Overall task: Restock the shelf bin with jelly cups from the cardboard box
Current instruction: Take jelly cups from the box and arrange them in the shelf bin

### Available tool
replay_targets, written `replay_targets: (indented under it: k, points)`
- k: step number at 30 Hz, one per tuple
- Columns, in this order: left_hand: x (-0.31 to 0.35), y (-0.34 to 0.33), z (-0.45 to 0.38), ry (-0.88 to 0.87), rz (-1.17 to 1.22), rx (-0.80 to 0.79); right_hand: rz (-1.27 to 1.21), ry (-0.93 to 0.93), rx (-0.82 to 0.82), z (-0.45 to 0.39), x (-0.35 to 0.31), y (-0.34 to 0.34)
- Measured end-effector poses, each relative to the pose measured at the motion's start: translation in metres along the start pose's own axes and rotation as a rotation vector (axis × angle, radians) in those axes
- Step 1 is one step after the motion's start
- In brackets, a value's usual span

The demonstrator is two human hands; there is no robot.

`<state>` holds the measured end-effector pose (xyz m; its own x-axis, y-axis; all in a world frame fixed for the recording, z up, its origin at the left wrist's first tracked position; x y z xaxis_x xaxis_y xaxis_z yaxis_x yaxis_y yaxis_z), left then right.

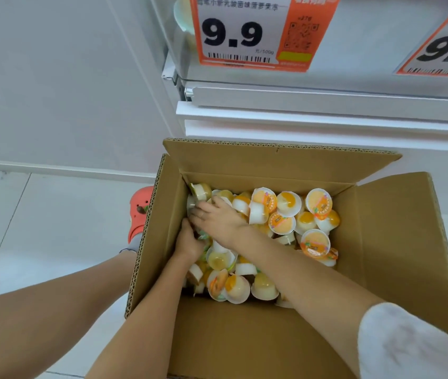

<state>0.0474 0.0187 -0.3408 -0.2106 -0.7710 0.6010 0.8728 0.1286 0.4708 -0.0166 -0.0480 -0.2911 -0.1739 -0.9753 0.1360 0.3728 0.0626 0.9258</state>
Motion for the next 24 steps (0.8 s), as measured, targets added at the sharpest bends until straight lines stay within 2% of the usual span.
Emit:
replay_targets:
  k: [2,4,7,10,12,15,18,21,24]
  points:
    - [-0.002,0.001,0.001,-0.013,0.039,0.010,0.183,0.007,-0.121,-0.016,-0.006,-0.005]
    - [-0.001,0.001,0.002,-0.020,0.037,0.019,0.261,-0.008,-0.256,-0.030,-0.013,-0.008]
    - [-0.002,0.000,0.002,-0.030,-0.011,0.035,0.161,-0.013,-0.249,-0.037,-0.006,0.001]
    - [-0.001,0.001,0.004,-0.072,-0.090,0.026,-0.121,0.039,-0.056,-0.020,0.010,0.015]
    - [0.000,0.004,0.008,-0.131,-0.140,0.011,-0.423,0.035,0.045,0.002,0.018,0.021]
    - [0.013,0.013,0.025,-0.217,-0.260,-0.025,-0.874,-0.100,0.064,0.039,0.027,0.028]
    - [0.041,0.028,0.048,-0.357,-0.367,0.004,-1.113,-0.235,0.172,0.072,0.035,0.043]
    - [0.072,0.047,0.075,-0.352,-0.226,-0.064,-1.218,-0.378,0.235,0.104,0.051,0.059]
    - [0.109,0.064,0.112,-0.313,0.203,-0.144,-1.174,-0.435,0.282,0.138,0.069,0.081]
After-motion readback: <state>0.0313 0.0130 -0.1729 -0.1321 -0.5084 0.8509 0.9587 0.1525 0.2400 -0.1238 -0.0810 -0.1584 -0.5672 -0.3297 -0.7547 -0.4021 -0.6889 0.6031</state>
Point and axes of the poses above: each hand's wrist, its own z-axis away from the middle knuckle, its own y-axis out of the back of the hand, x = y × z, the point moved 4 cm from there along -z, towards the middle knuckle, and after that the axes turned 4 degrees about -x, right-handed, at the moved point
